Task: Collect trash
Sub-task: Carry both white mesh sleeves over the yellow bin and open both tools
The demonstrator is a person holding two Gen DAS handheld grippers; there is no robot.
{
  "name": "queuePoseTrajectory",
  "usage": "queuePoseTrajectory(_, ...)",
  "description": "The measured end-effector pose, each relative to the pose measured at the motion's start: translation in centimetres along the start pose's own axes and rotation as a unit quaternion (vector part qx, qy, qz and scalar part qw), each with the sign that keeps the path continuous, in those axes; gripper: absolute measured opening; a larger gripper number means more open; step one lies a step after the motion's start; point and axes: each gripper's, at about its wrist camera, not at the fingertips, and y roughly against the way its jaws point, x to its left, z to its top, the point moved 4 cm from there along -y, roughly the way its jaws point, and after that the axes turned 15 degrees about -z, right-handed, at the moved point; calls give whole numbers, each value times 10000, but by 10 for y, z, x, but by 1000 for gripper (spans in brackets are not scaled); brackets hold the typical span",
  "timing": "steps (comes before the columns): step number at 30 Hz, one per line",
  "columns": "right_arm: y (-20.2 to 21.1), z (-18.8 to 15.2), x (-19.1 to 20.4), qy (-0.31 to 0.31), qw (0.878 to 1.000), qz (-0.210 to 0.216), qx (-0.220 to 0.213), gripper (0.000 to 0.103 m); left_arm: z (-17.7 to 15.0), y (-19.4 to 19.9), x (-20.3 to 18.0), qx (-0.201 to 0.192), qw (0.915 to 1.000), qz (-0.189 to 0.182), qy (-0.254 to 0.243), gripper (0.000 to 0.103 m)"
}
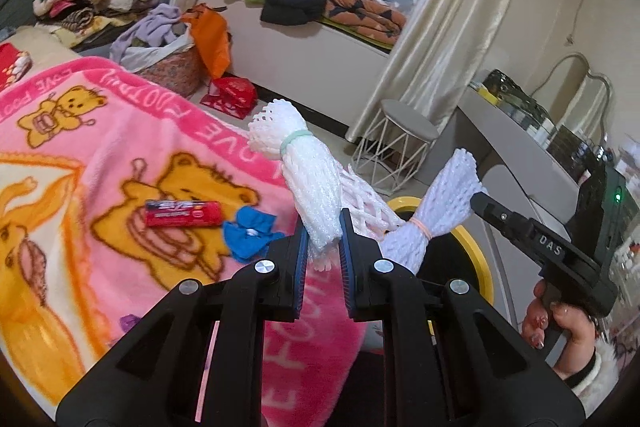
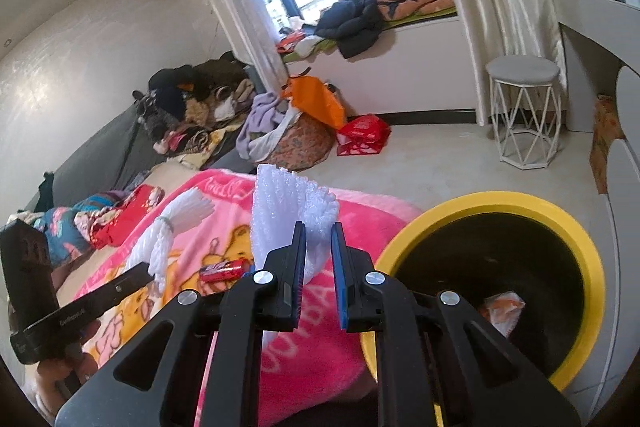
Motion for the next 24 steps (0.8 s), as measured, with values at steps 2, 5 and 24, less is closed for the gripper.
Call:
queuePoseTrajectory(2,3,3,-10,-93,9999,-59,-40,13,-2,-5,-7,44,10000,-54,-57,10)
queuePoseTrajectory(5,9,4,-21,-182,9996,-179,-97,13,-4,-10,-16,100,9998,-119,-139,10)
queuePoseTrajectory(24,31,13,-95,-739,9911,-1009,-465,13,-25,-48,-60,549,9956,-512,-563,10)
